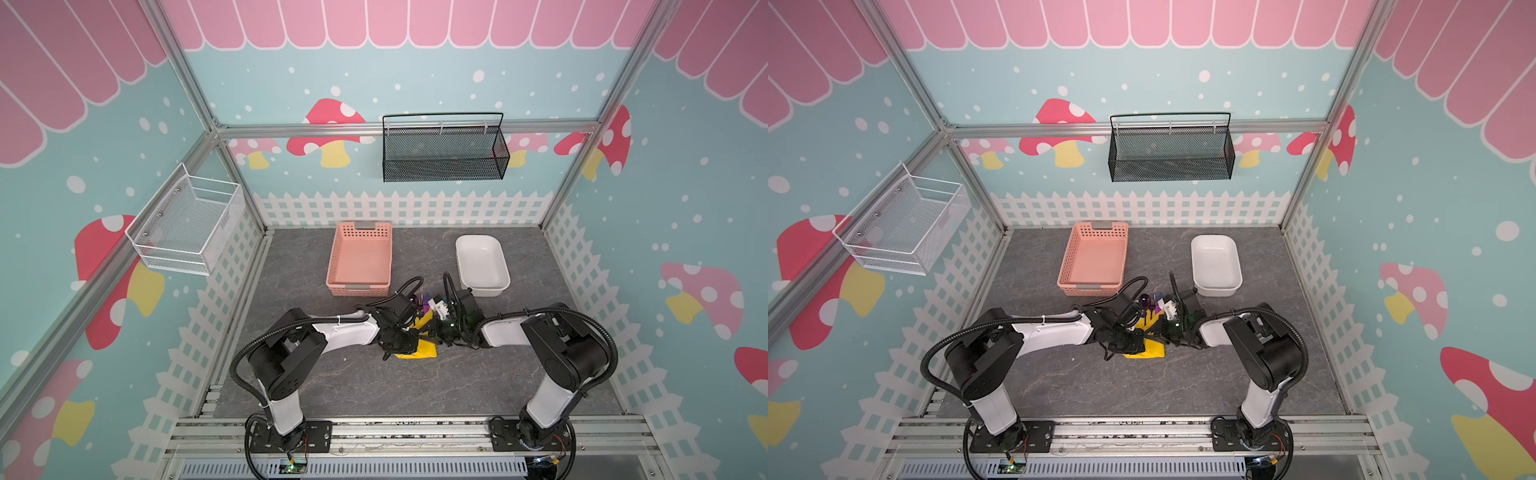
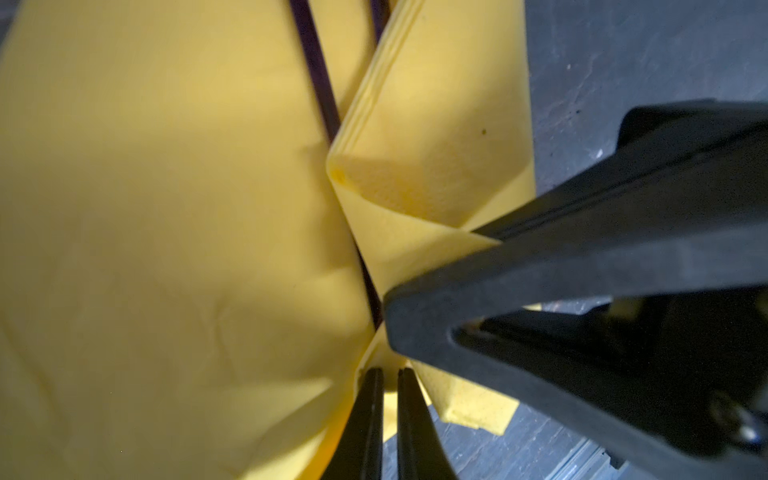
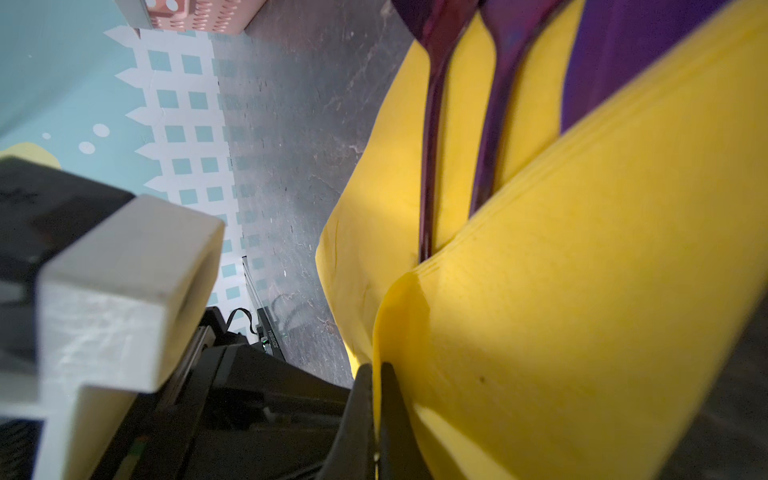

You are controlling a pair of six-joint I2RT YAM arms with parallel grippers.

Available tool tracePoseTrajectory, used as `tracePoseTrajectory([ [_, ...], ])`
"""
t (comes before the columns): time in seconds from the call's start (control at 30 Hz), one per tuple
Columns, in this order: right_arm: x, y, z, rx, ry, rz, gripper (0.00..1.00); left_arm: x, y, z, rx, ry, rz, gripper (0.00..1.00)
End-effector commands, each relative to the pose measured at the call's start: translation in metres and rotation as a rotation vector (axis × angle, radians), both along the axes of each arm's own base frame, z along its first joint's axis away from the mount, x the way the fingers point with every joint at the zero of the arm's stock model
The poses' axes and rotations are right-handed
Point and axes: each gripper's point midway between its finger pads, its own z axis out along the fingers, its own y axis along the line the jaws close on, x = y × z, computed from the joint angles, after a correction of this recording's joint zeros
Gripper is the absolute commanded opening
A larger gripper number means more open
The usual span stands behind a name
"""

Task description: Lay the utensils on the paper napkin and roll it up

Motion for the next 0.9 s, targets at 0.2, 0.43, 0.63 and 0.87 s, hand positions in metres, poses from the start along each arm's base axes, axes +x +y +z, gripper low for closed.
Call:
tracePoseTrajectory([
  [0.2,0.003,0.008,-0.002,0.030,0.005,0.001,0.00,0.002,0.008,0.008,0.023,-0.028,0.008,0.13],
  [0.43,0.003,0.008,-0.003,0.032,0.006,0.001,0.00,-0.007,0.026,0.002,0.098,-0.015,-0.004,0.13],
  [0.63,0.003,0.011,0.002,0.054,0.003,0.003,0.00,-0.008,0.027,-0.006,0.110,0.003,-0.006,0.13],
  [0.87,0.003,0.013,0.002,0.074,0.012,0.005,0.00,-0.007,0.024,-0.008,0.112,0.008,-0.010,0.12],
])
